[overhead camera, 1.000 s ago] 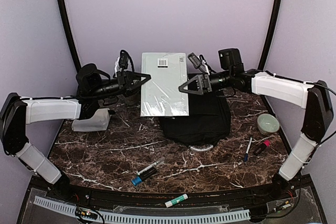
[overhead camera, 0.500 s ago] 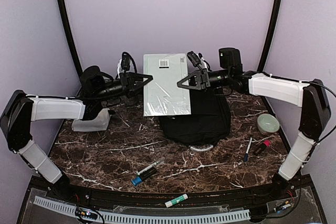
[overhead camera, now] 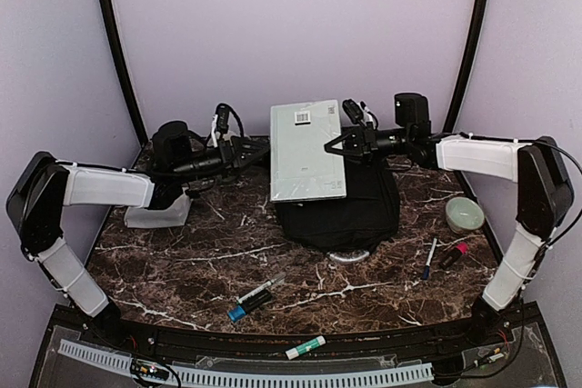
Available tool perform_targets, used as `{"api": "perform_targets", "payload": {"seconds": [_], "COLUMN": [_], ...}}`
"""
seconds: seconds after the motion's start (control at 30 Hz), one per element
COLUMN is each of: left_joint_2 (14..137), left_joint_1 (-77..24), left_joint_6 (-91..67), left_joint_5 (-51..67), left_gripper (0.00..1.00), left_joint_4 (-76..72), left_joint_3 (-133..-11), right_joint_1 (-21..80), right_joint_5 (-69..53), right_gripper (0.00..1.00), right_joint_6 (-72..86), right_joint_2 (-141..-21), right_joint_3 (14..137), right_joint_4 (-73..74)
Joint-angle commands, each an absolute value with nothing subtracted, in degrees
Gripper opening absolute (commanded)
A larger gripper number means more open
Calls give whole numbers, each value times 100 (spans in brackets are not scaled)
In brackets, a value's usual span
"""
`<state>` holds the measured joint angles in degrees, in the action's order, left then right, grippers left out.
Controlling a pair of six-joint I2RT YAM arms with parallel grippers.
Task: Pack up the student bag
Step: Pick up the book from the center of the board, then place the book in the student bag.
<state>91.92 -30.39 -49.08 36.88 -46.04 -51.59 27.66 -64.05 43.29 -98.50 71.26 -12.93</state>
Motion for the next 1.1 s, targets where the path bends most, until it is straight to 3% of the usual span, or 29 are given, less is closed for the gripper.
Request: {"api": "perform_targets", "payload": {"seconds": [0.0,0.23,0.43,0.67,1.07], "left_joint_2": [9269,9504,9863,10978,12322], "left_joint_1": [-3054,-3139,-4057,-4976,-5580], "left_joint_6": [-4114,-2617,-652,1163,2093], "left_joint_5": [3363,2833,2395,1854,969], "left_gripper": [51,51,51,53,56], "left_joint_4": [-3840,-2258,-705,1056,2172], "left_joint_3": [-5302,-5987,-7041,-8667,-9936], "right_joint_1": [1866,636,-89,-222,-321], "right_joint_5": [-6465,-5778,-5734,-5453,-5640], "right_gripper": [0,0,0,0,0], "right_joint_6": [4286,1389,1024,313,447], "right_joint_2": [-9365,-8344,-7546,-7218,-7242], "right_joint_3": [6873,6670,5447,5459,5300], "right_joint_4": [-1765,838,189,566,393]}}
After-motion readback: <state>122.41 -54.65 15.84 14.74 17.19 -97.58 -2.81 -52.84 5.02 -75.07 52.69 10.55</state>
